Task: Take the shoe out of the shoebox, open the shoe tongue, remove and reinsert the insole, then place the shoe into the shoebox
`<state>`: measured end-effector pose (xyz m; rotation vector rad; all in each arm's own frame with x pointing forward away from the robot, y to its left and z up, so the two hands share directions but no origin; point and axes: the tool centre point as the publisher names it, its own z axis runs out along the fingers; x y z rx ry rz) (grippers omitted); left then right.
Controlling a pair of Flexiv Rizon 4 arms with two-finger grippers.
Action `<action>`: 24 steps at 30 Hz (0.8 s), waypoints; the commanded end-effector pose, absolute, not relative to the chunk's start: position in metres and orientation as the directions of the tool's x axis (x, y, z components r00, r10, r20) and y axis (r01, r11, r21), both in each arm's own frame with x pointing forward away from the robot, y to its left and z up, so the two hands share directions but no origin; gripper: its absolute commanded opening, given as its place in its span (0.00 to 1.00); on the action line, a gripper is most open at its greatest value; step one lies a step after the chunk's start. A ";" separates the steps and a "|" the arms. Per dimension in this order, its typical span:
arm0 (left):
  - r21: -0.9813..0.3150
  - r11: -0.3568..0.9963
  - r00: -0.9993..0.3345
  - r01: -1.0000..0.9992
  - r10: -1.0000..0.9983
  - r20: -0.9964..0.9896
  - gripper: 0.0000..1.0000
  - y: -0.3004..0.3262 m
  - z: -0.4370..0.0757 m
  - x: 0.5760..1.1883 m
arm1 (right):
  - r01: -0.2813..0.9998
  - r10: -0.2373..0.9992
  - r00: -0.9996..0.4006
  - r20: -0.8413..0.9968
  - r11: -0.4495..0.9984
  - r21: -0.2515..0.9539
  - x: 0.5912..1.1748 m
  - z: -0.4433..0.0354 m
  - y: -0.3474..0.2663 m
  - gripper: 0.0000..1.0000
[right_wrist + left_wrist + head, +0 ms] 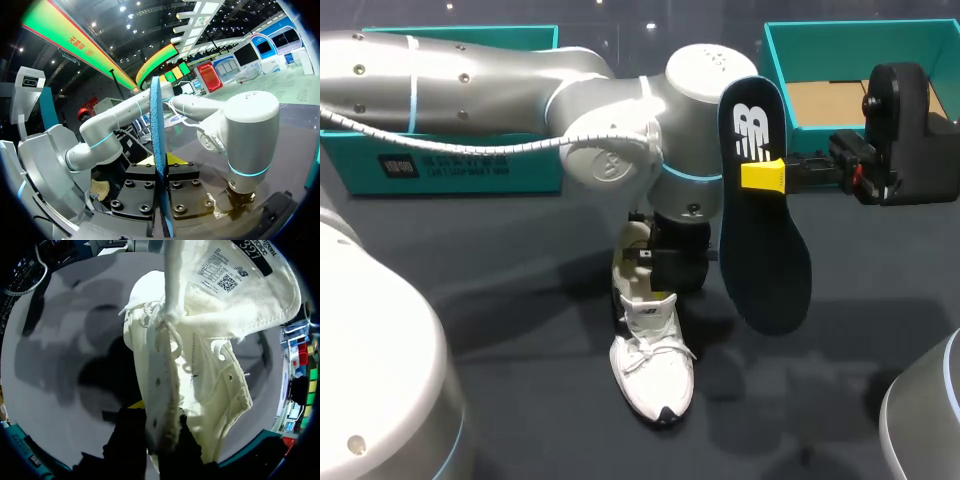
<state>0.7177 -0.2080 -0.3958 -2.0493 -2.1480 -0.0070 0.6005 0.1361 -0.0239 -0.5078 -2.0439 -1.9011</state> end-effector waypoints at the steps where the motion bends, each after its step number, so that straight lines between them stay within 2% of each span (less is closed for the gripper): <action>1: -0.118 0.042 -0.027 0.992 0.991 0.128 0.00 -0.211 -0.402 0.719 | 0.454 0.053 -0.891 0.452 0.061 0.889 0.600 -0.024 0.137 0.00; 4: -0.116 0.031 -0.016 0.993 0.992 0.128 0.00 -0.212 -0.405 0.718 | 0.454 0.053 -0.891 0.452 0.061 0.889 0.600 -0.024 0.137 0.00; 5: -0.115 0.026 -0.011 0.993 0.992 0.128 0.03 -0.212 -0.405 0.718 | 0.454 0.053 -0.891 0.452 0.061 0.889 0.600 -0.024 0.137 0.00; 10: -0.109 0.013 -0.001 0.994 0.994 0.109 0.43 -0.211 -0.399 0.718 | 0.454 0.053 -0.891 0.452 0.061 0.889 0.600 -0.024 0.137 0.00; 14: -0.096 0.009 -0.001 0.995 0.997 0.080 0.58 -0.208 -0.388 0.718 | 0.454 0.053 -0.891 0.452 0.061 0.889 0.600 -0.024 0.137 0.00; 16: -0.086 0.005 -0.001 0.996 0.999 0.054 0.62 -0.205 -0.378 0.719 | 0.454 0.053 -0.891 0.452 0.061 0.889 0.600 -0.024 0.137 0.00; 20: -0.074 0.007 -0.010 0.997 0.999 -0.037 0.99 -0.198 -0.348 0.722 | 0.454 0.053 -0.891 0.452 0.061 0.889 0.600 -0.024 0.137 0.00; 24: -0.050 0.015 -0.022 0.999 0.990 -0.142 1.00 -0.193 -0.316 0.730 | 0.454 0.053 -0.891 0.452 0.061 0.889 0.600 -0.024 0.137 0.00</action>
